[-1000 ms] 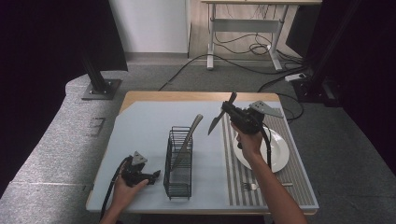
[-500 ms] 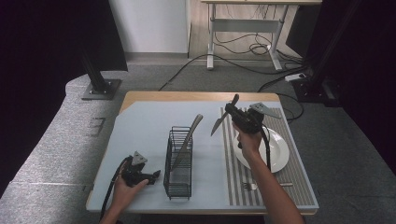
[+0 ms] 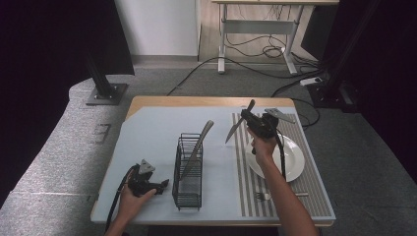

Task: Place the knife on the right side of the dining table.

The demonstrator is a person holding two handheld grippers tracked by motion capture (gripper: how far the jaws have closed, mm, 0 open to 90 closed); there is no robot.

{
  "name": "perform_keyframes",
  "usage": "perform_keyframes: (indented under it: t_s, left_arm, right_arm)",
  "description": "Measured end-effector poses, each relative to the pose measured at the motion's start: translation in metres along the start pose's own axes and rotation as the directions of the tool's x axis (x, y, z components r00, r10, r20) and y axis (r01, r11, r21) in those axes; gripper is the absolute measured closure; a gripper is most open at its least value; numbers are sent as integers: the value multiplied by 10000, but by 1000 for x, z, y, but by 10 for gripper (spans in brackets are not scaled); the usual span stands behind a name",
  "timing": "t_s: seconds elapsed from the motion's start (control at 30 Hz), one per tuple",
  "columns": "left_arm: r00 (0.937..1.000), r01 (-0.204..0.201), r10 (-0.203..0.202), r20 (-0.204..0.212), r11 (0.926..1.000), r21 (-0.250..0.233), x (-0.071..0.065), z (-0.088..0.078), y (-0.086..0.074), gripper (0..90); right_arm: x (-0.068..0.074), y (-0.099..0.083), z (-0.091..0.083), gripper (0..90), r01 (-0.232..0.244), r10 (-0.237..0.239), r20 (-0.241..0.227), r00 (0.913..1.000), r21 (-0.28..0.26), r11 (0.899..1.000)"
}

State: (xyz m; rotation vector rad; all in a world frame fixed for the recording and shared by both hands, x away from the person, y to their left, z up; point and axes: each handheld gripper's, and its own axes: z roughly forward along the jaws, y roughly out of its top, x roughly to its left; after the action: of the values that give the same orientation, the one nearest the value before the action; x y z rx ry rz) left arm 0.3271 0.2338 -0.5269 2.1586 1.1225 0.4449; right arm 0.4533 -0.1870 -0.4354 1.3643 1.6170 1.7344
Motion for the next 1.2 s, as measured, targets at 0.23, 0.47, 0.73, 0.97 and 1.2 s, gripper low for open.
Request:
perform_keyframes:
  t_s: [0.23, 0.47, 0.73, 0.97, 1.2]
  left_arm:
    - [10000, -10, 10, 0, 10000, 3, 0, 0, 0, 131]
    - [10000, -3, 3, 12, 10000, 6, 0, 0, 0, 131]
    - [10000, -2, 2, 12, 10000, 4, 0, 0, 0, 131]
    - [10000, -7, 7, 10, 10000, 8, 0, 0, 0, 131]
    - [10000, -3, 3, 13, 10000, 4, 0, 0, 0, 131]
  right_arm:
    - [-9, 0, 5, 833, -188, 190, 187, 9996, -102, 9998]
    - [-20, 5, 8, 833, -399, 415, 476, 9980, -322, 9987]
    - [-36, 11, 15, 833, -465, 506, 815, 9954, -524, 9975]
    - [-53, 14, 21, 832, -623, 691, 1094, 9916, -642, 9960]
    - [-71, 11, 24, 833, -1038, 1133, 1322, 9847, -767, 9916]
